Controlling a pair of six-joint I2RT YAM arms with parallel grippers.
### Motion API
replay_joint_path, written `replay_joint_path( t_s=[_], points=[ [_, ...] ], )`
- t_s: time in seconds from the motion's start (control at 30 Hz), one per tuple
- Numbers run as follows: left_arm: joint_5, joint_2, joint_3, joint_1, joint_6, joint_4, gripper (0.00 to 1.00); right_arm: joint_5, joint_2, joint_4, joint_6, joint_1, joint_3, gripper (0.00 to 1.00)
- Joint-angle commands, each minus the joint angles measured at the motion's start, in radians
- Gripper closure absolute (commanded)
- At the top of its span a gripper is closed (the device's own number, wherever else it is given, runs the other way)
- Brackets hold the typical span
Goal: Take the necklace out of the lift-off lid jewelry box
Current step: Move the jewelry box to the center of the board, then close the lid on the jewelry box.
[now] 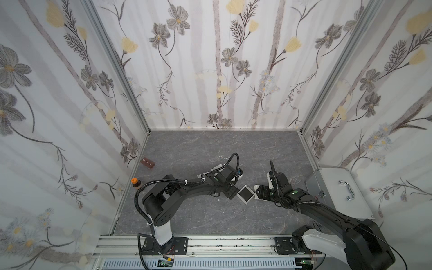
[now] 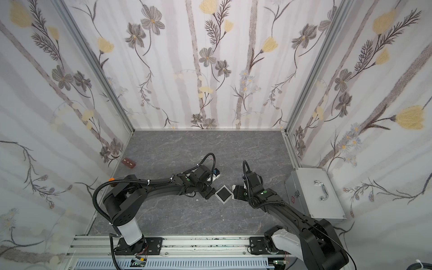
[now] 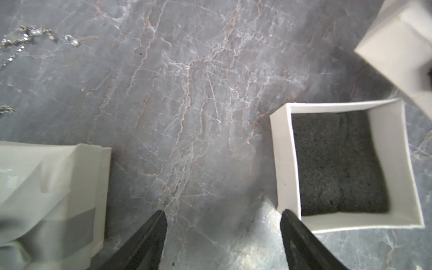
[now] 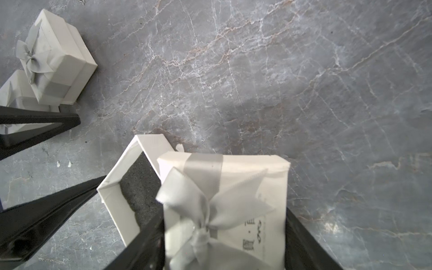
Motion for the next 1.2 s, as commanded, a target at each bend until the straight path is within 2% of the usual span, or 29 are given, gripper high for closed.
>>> replay_joint_path(
  t_s=[0.0, 0.23, 0.43, 0.57, 0.8, 1.0, 1.17],
  points=[
    [0.029, -0.038, -0.027, -0.023, -0.031, 0.008, 0.21, -0.020, -0.013, 0.024, 0.019, 0.002, -0.014, 0.31],
    [0.132, -0.112, -0.136, -0.062, -0.128, 0.133, 0.21, -0.085, -0.054, 0.058, 0.033, 0.002, -0.036, 0.32],
    [0.154, -0.112, -0.155, -0.069, -0.169, 0.193, 0.21, -0.109, -0.061, 0.072, 0.039, 0.004, -0.030, 0.32],
    [0.095, -0.139, -0.163, -0.069, -0.175, 0.192, 0.22, -0.102, -0.048, 0.082, 0.067, 0.012, -0.027, 0.32],
    [-0.057, -0.196, -0.202, -0.065, -0.166, 0.171, 0.21, -0.050, -0.093, 0.153, 0.199, 0.063, -0.062, 0.32],
    [-0.078, -0.188, -0.227, -0.064, -0.166, 0.175, 0.22, -0.025, -0.083, 0.177, 0.270, 0.125, -0.073, 0.32],
    [-0.069, -0.149, -0.238, -0.064, -0.187, 0.222, 0.22, -0.041, -0.040, 0.219, 0.286, 0.137, -0.070, 0.32]
  ],
)
